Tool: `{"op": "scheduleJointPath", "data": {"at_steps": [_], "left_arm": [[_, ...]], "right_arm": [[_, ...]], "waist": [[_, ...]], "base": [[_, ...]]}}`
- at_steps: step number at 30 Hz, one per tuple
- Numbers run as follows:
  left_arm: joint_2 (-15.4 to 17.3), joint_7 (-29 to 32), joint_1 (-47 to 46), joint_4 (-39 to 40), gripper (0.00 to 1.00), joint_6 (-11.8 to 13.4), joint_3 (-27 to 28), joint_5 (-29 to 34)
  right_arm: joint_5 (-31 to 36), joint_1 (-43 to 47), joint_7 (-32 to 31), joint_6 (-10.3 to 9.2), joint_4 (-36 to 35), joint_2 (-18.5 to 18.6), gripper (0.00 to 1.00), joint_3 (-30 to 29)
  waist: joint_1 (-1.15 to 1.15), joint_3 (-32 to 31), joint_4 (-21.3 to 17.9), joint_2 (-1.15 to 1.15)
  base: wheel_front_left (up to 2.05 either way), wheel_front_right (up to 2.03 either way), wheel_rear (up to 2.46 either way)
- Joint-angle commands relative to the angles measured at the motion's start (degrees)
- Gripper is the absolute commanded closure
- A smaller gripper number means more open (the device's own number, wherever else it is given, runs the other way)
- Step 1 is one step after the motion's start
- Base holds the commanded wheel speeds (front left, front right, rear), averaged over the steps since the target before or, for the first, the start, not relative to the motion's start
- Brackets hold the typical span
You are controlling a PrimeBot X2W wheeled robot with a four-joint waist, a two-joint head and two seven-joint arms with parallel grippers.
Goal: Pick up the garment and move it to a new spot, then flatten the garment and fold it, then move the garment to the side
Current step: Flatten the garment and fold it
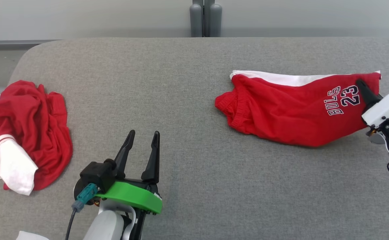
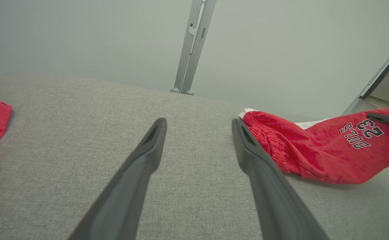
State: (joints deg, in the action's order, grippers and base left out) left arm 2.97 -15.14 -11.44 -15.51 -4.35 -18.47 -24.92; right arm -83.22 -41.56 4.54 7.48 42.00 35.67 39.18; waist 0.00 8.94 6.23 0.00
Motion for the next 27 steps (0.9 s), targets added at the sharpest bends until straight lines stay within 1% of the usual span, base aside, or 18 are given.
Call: {"op": "scheduleJointPath", "data": {"at_steps": [1, 5, 11, 15, 19, 24, 26, 27], "left_arm": [[0.0, 0.0, 0.7, -0.4, 0.0, -0.3, -0.2, -0.8], [0.0, 0.0, -0.1, 0.0, 0.0, -0.5, -1.4, -2.9], [0.0, 0.0, -0.9, 1.1, 0.0, 1.2, -3.7, -5.3], [0.0, 0.0, -0.7, 1.6, 0.0, 2.0, -4.3, -6.4], [0.0, 0.0, -0.5, 1.9, 0.0, 2.2, -4.6, -6.9], [-0.1, 0.0, -0.5, 2.2, 0.0, 2.3, -4.7, -7.1], [-0.1, 0.0, -0.5, 2.0, 0.0, 2.5, -4.7, -7.1], [-0.1, 0.0, -0.5, 1.9, 0.0, 2.6, -4.5, -7.0]], "right_arm": [[0.8, -1.7, -0.1, 0.02, 0.2, -0.8, 1.0, 0.7], [2.0, -4.9, -1.6, 0.02, 2.2, -2.4, 1.0, 2.7], [3.5, -9.1, -4.4, 0.02, 6.6, -4.7, 1.0, 5.7], [4.7, -10.4, -6.0, 0.02, 9.5, -6.1, 1.0, 7.9], [5.7, -11.5, -7.1, 0.02, 11.9, -7.9, 1.0, 9.9], [6.5, -12.2, -7.3, 0.02, 14.3, -9.8, 1.0, 11.8], [6.6, -12.2, -7.6, 0.02, 16.0, -11.2, 0.91, 12.4], [6.6, -12.3, -7.8, 0.02, 16.9, -11.9, 0.58, 12.6]], "waist": [[0.0, -0.1, 1.2, 0.0], [0.0, 0.8, 4.4, 0.0], [0.0, 2.2, 9.7, 0.0], [0.0, 2.4, 12.3, 0.0], [0.0, 2.6, 13.8, 0.0], [0.0, 3.0, 14.3, 0.0], [0.0, 2.9, 14.2, 0.0], [0.0, 2.7, 14.0, 0.0]], "base": [[0.0, 0.0, 0.0], [0.0, 0.0, 0.0], [0.0, 0.0, 0.0], [0.0, 0.0, 0.0], [0.0, 0.0, 0.0], [0.0, 0.0, 0.0], [0.0, 0.0, 0.0], [0.0, 0.0, 0.0]]}}
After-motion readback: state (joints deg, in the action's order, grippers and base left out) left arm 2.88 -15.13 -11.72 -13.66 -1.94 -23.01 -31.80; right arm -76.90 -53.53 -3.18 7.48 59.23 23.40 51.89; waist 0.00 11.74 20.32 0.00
